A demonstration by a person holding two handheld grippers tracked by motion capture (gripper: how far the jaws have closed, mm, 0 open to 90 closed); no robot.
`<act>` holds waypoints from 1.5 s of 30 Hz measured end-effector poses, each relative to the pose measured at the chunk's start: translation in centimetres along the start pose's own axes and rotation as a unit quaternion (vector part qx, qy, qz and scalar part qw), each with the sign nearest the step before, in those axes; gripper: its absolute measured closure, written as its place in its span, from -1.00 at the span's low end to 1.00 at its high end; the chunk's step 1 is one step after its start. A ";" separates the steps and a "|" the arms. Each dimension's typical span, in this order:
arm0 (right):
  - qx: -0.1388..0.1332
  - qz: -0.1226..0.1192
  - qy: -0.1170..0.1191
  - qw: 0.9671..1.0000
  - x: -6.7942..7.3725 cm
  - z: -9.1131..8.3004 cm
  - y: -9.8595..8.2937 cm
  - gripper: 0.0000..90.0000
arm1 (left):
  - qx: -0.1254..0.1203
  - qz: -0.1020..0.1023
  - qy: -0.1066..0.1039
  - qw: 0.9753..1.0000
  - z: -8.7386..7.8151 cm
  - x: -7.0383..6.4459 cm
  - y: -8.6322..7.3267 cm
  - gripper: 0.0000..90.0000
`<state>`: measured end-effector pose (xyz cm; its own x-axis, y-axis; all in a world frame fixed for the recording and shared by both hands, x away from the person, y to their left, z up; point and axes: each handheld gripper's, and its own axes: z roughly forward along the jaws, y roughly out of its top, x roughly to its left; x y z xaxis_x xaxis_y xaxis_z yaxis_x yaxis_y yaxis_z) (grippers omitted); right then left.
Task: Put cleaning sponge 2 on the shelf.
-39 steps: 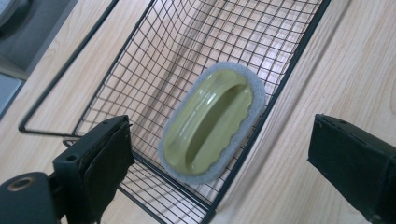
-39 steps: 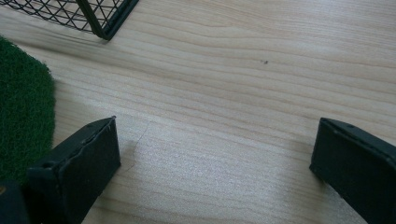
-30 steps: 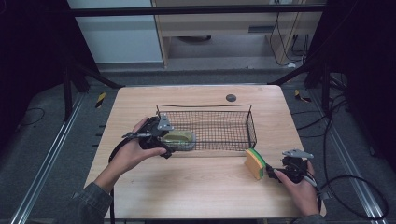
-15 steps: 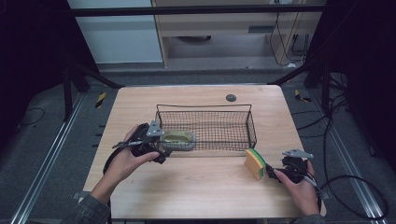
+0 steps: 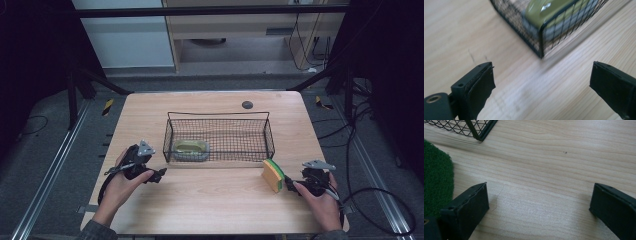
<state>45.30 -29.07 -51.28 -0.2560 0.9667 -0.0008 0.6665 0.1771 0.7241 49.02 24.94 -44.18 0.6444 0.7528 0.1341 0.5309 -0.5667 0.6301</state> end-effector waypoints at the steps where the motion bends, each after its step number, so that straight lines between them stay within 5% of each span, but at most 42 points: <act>1: 0.001 0.002 0.002 1.000 0.0 -0.1 0.0 -0.92 | 0.005 -0.013 0.002 1.000 0.2 0.5 -0.9 -0.90; 5: 0.005 -0.004 0.008 1.000 0.1 -0.5 0.0 -0.78 | 0.022 -0.036 0.018 0.999 1.4 1.7 -3.0 -0.90; 12: 0.010 -0.006 0.009 1.000 0.0 -2.1 -0.4 -0.62 | 0.034 -0.054 0.010 0.998 3.0 2.8 -4.7 -0.90; 17: 0.010 -0.010 0.011 1.000 0.4 -4.5 -0.8 -0.49 | 0.021 -0.086 -0.003 0.996 3.5 3.5 -5.3 -0.97; 21: 0.013 -0.014 0.015 1.000 0.8 -5.5 -1.3 -0.46 | 0.014 -0.091 0.001 0.996 3.6 3.6 -5.5 -1.00; 28: 0.022 -0.039 0.055 0.998 3.0 -7.5 -1.7 -0.49 | -0.044 -0.104 0.017 0.994 3.9 3.6 -6.5 -1.00; 39: 0.037 -0.082 0.074 0.993 5.7 -8.8 0.5 -0.49 | -0.044 -0.105 0.017 0.993 4.0 3.6 -6.5 -1.00; 45: 0.059 -0.112 0.060 0.990 6.5 -8.4 3.1 -0.39 | -0.044 -0.105 0.017 0.993 4.0 3.6 -6.5 -1.00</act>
<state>39.81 -23.81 -43.27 -0.4832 0.8730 -0.0655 0.6591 0.4120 0.6292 50.03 29.99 -50.84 0.5045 0.8632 0.0183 0.6003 -0.3659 0.7112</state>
